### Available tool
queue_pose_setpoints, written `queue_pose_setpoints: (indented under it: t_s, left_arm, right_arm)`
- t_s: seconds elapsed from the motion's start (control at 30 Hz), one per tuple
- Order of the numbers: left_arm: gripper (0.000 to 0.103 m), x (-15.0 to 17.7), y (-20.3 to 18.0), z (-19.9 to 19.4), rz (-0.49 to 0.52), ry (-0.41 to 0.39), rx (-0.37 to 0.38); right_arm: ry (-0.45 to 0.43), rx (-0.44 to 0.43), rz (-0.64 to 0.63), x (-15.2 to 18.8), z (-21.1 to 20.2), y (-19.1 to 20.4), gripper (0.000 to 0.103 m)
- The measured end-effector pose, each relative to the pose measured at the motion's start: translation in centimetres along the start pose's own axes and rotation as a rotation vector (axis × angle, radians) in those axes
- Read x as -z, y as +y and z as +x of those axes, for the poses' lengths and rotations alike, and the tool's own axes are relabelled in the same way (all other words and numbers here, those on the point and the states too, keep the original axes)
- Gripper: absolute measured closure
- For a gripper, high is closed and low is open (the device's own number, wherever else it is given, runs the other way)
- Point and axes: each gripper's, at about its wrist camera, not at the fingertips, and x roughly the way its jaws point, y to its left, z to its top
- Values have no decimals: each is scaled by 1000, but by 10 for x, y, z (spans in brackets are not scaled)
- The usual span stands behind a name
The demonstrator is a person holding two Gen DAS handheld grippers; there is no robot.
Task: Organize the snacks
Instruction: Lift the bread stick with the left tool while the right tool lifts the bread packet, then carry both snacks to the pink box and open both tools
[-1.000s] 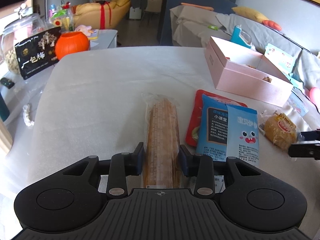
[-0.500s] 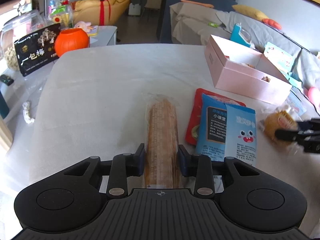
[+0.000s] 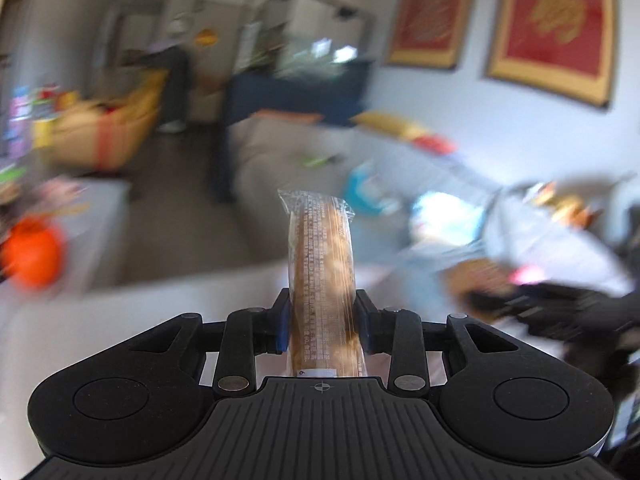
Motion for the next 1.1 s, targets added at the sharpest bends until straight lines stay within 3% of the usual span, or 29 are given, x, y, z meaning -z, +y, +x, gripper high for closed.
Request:
queue_pose_setpoints:
  t_s: [0.1,0.13,0.17,0.27,0.47,0.67,0.9,1.03,1.1]
  left_arm:
    - [63,-42,-11,50,-19,31,80]
    - [63,-47,-11,68,-22,51,84]
    - [64,-47,-10,82,-24,67,83]
    - [65,-22,5,98,-53,82,53]
    - [65,75,47,66,-37,211,-51]
    - [65,140,68,14,-66,259,-145]
    - [65,170,94,-33,-202,248,-190]
    - [65,171,99,-45,-196,236,-282]
    - [65,170,101,-49,-207,228,-316]
  right_arm:
    - [-22,22,7,-45,18,-11,48]
    - [-15,17,2,-54,26,-14,41]
    - [-7,29,-7,-61,35,-17,28]
    - [29,145,-20,-55,55,-24,23]
    - [171,75,10,18,52,-33,23]
    - [310,-42,-10,70,68,12,23]
    - [348,-80,-203,95,101,101,23]
    - [381,-211,-114,86,120,129,21]
    - [382,-180,-100,83,131,142,18]
